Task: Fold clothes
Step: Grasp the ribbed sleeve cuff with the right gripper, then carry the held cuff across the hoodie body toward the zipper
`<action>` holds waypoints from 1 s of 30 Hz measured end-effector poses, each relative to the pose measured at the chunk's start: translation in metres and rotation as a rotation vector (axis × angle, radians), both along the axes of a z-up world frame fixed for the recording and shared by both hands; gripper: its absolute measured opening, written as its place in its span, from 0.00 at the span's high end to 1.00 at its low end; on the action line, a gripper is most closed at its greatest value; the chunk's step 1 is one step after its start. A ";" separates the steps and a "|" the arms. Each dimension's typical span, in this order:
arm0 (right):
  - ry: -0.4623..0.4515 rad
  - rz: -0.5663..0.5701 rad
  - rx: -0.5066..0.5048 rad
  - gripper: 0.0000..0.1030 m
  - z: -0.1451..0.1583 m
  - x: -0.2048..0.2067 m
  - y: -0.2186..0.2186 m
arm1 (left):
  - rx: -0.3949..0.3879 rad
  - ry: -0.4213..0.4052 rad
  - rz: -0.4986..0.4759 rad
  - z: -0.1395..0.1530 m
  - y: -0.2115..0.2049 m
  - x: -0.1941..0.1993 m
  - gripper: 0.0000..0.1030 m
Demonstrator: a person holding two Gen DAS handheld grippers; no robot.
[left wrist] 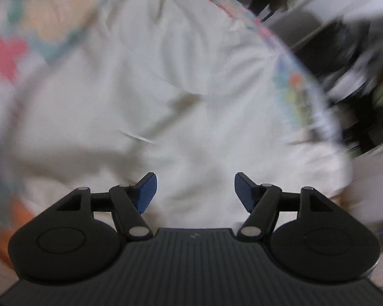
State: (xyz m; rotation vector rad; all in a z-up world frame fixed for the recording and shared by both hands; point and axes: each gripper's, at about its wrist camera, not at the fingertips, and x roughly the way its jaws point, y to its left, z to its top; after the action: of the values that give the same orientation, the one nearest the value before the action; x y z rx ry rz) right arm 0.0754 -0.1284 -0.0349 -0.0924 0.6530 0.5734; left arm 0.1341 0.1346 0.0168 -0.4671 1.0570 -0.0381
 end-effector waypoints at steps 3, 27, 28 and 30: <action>-0.029 0.056 -0.160 0.28 0.005 -0.012 0.014 | 0.206 -0.033 -0.025 0.017 -0.007 -0.015 0.35; -0.073 0.158 -0.145 0.71 0.021 0.047 0.017 | 0.383 -0.159 -0.007 -0.026 0.042 -0.029 0.33; -0.068 0.128 -0.093 0.71 0.026 0.051 0.002 | 0.354 -0.173 0.014 -0.024 0.045 -0.030 0.33; -0.067 0.076 -0.008 0.71 0.033 0.062 -0.027 | 0.291 -0.215 0.053 -0.017 0.052 -0.034 0.32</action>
State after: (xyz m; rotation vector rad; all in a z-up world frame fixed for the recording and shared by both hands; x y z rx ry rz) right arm 0.1370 -0.1551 -0.0024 -0.1437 0.5881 0.6381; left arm 0.0998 0.1863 -0.0007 -0.2213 0.8224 0.1093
